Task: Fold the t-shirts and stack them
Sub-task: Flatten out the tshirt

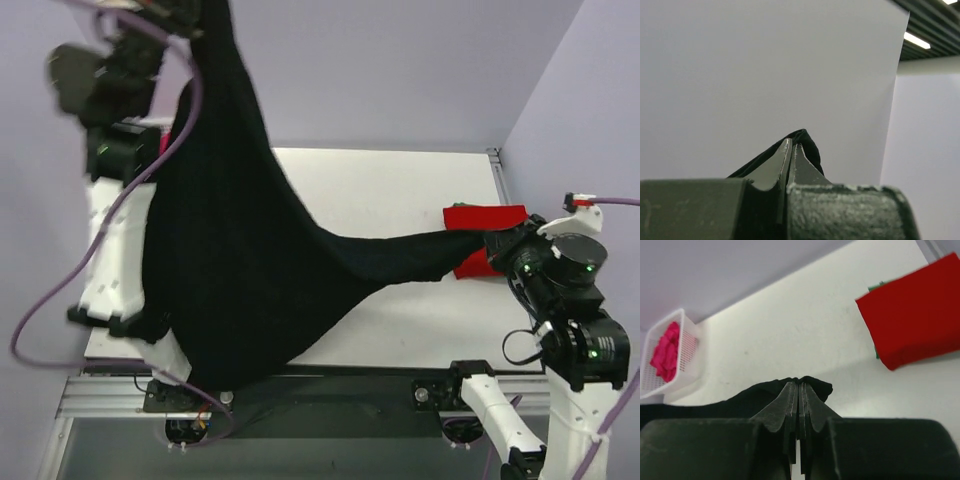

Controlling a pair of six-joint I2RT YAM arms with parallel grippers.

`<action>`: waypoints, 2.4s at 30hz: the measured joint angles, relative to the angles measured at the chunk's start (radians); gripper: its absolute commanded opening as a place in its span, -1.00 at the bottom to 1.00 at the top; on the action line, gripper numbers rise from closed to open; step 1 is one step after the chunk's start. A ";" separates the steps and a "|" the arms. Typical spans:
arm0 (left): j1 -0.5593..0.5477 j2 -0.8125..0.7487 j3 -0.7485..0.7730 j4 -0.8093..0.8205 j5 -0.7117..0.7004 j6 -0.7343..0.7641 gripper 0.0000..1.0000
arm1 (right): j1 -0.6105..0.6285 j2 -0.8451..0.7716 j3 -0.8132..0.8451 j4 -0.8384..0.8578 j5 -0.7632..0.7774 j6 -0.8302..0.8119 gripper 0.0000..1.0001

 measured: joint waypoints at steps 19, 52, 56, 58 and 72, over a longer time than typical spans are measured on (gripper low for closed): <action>-0.164 0.701 -0.166 -0.245 0.147 -0.103 0.94 | 0.001 -0.098 -0.560 -0.007 0.069 -0.006 -1.00; -0.245 0.338 -1.125 -0.468 0.215 -0.335 0.92 | 0.030 -0.004 -0.685 0.047 -0.002 -0.016 -1.00; -0.202 0.360 -1.102 -0.475 0.244 -0.335 0.92 | 0.040 0.025 -0.689 0.055 -0.001 -0.020 -1.00; -0.175 0.381 -1.073 -0.487 0.254 -0.332 0.92 | 0.050 0.048 -0.689 0.061 -0.001 -0.024 -1.00; 0.010 0.656 -0.634 -0.619 0.252 -0.259 0.92 | 0.234 0.417 -0.527 0.120 0.006 -0.032 -1.00</action>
